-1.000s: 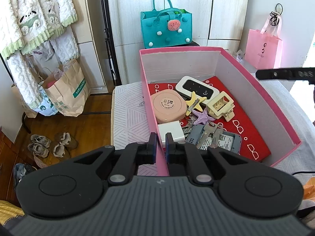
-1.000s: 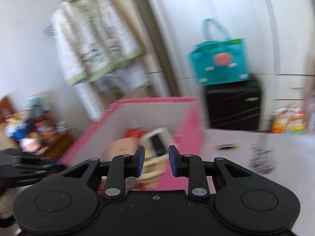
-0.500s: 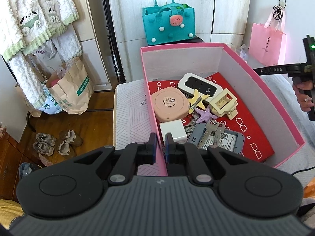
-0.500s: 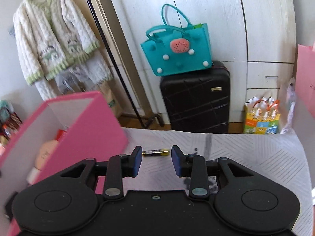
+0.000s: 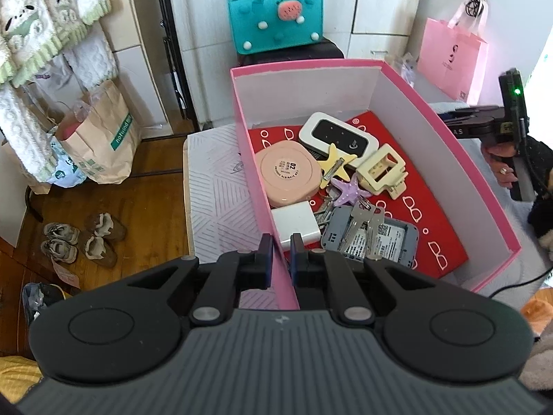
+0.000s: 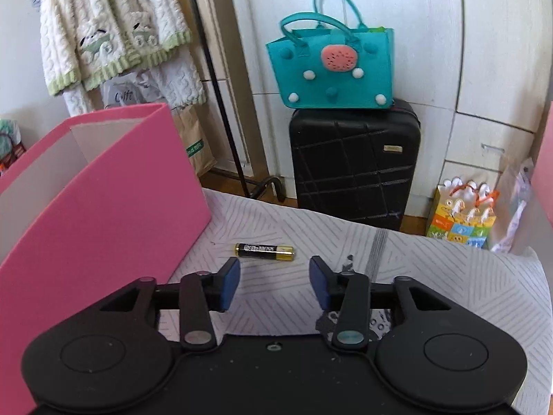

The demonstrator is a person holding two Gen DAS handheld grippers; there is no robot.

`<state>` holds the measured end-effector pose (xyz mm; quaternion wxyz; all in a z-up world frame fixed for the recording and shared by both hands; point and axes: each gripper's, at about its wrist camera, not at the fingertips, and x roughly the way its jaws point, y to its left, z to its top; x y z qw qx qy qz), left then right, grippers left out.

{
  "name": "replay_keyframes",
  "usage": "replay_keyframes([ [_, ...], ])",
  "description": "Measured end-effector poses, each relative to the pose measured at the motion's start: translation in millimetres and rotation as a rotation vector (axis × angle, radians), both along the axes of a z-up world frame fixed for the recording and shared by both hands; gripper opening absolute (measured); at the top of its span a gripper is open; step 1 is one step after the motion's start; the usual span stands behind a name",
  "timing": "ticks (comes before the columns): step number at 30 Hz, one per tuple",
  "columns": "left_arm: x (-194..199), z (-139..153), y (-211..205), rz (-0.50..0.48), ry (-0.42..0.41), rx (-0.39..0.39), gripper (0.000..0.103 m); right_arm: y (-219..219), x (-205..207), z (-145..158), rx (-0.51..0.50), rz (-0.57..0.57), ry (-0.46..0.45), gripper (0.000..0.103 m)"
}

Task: Organize rigid objects
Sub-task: 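Move the right tool to the AA battery and close on it, then lower the AA battery into the pink box and open the right tool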

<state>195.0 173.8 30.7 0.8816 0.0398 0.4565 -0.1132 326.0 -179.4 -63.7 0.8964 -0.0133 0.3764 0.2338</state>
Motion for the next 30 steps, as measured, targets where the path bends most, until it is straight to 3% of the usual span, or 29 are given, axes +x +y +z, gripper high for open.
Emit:
replay_keyframes([
  [2,1.3,0.7,-0.2,-0.012,0.011,0.005,0.008,4.5,1.1,1.1,-0.018,0.000,-0.031,0.071],
  [9,0.0,0.5,-5.2,-0.056,0.000,0.047,0.008,19.4,11.8,-8.1,-0.018,-0.033,-0.022,0.070],
  [10,-0.5,0.3,-5.0,-0.058,-0.003,0.049,0.008,22.1,10.8,-10.6,-0.032,-0.042,-0.033,0.067],
  [11,-1.2,0.1,-5.1,-0.062,-0.008,0.051,0.008,25.8,8.6,-11.9,-0.058,-0.051,-0.059,0.053],
  [12,-1.6,0.0,-5.3,-0.066,-0.014,0.056,0.008,30.3,5.5,-12.2,-0.096,-0.045,-0.092,0.048],
  [18,-5.2,-1.8,-4.5,-0.091,-0.041,0.060,0.008,36.2,-8.9,1.6,-0.128,-0.029,-0.110,0.048],
  [24,-7.7,-3.1,0.3,-0.095,-0.060,0.036,0.009,32.9,-42.4,32.7,-0.072,-0.014,-0.143,0.048],
  [30,-11.1,-5.0,1.3,-0.083,-0.081,0.023,0.009,30.1,-92.0,82.2,0.008,0.027,-0.201,0.048],
])
